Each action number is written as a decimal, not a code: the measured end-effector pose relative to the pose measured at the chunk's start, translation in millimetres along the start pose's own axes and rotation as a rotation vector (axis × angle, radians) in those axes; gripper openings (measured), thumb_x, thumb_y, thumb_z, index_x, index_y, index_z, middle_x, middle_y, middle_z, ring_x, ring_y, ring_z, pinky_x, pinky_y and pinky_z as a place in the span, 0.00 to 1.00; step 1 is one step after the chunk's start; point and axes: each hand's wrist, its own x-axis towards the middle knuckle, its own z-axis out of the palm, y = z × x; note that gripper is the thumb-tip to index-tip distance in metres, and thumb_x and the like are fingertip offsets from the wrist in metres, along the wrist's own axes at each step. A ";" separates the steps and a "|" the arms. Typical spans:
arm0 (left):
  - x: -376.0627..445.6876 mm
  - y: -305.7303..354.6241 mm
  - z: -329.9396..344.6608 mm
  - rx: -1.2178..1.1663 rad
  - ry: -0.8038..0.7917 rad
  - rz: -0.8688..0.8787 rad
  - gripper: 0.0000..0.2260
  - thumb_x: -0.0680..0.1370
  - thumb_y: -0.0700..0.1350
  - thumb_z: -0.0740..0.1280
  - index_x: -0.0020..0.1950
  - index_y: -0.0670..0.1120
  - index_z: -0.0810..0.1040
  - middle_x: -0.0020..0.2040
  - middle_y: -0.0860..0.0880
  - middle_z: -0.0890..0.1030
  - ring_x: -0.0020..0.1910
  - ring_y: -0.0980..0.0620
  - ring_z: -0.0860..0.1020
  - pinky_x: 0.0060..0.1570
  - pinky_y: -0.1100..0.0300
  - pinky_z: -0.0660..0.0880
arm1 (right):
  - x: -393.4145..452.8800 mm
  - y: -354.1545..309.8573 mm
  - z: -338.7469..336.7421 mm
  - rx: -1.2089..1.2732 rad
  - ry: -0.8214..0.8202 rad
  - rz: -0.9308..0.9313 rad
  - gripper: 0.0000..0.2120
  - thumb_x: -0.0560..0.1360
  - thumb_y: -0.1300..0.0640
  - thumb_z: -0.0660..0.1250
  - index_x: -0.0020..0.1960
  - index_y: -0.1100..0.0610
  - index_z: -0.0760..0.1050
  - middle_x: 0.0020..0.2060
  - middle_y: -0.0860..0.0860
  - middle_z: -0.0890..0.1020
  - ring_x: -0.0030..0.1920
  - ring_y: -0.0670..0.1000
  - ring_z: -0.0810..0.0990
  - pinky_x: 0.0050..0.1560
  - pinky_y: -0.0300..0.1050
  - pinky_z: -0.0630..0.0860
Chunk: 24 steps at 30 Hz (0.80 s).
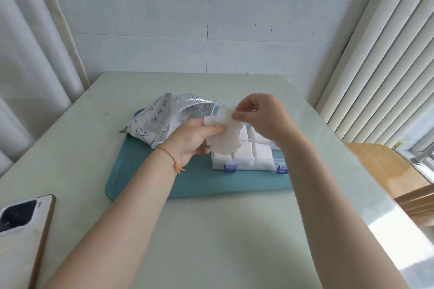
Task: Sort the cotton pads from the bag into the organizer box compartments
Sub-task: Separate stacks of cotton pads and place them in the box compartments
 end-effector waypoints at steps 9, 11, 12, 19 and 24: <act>6.4 3.0 -0.5 -0.224 0.268 0.076 0.02 0.78 0.40 0.69 0.49 0.47 0.80 0.41 0.47 0.80 0.39 0.51 0.77 0.26 0.65 0.74 | 0.7 1.4 -3.4 0.759 -0.068 0.196 0.08 0.78 0.59 0.68 0.42 0.60 0.75 0.28 0.50 0.71 0.25 0.47 0.62 0.26 0.38 0.60; 5.6 5.2 -0.7 -0.283 0.258 0.088 0.02 0.79 0.40 0.68 0.50 0.46 0.79 0.43 0.46 0.81 0.41 0.50 0.79 0.28 0.63 0.77 | -1.9 -2.1 2.8 0.665 -0.120 0.190 0.07 0.78 0.59 0.68 0.42 0.60 0.76 0.30 0.51 0.76 0.24 0.48 0.64 0.26 0.38 0.61; 4.9 6.2 -0.7 -0.300 0.248 0.092 0.03 0.79 0.40 0.67 0.50 0.46 0.80 0.44 0.46 0.81 0.42 0.49 0.80 0.30 0.62 0.78 | -3.7 -4.2 6.6 0.576 -0.125 0.186 0.07 0.78 0.59 0.69 0.42 0.60 0.77 0.31 0.51 0.79 0.23 0.48 0.65 0.26 0.39 0.62; 2.9 10.9 -0.7 -0.415 0.189 0.085 0.06 0.80 0.42 0.65 0.52 0.42 0.81 0.45 0.43 0.82 0.40 0.48 0.83 0.36 0.57 0.81 | -7.8 -8.3 23.5 0.262 0.001 0.168 0.07 0.76 0.56 0.70 0.41 0.57 0.75 0.30 0.48 0.75 0.24 0.46 0.68 0.25 0.36 0.65; 3.6 11.6 -0.8 -0.484 0.166 0.074 0.09 0.81 0.42 0.62 0.55 0.40 0.79 0.47 0.42 0.83 0.40 0.47 0.84 0.38 0.56 0.82 | -8.2 -9.0 33.3 0.183 0.027 0.124 0.08 0.74 0.53 0.71 0.48 0.54 0.74 0.40 0.49 0.77 0.33 0.49 0.73 0.31 0.43 0.71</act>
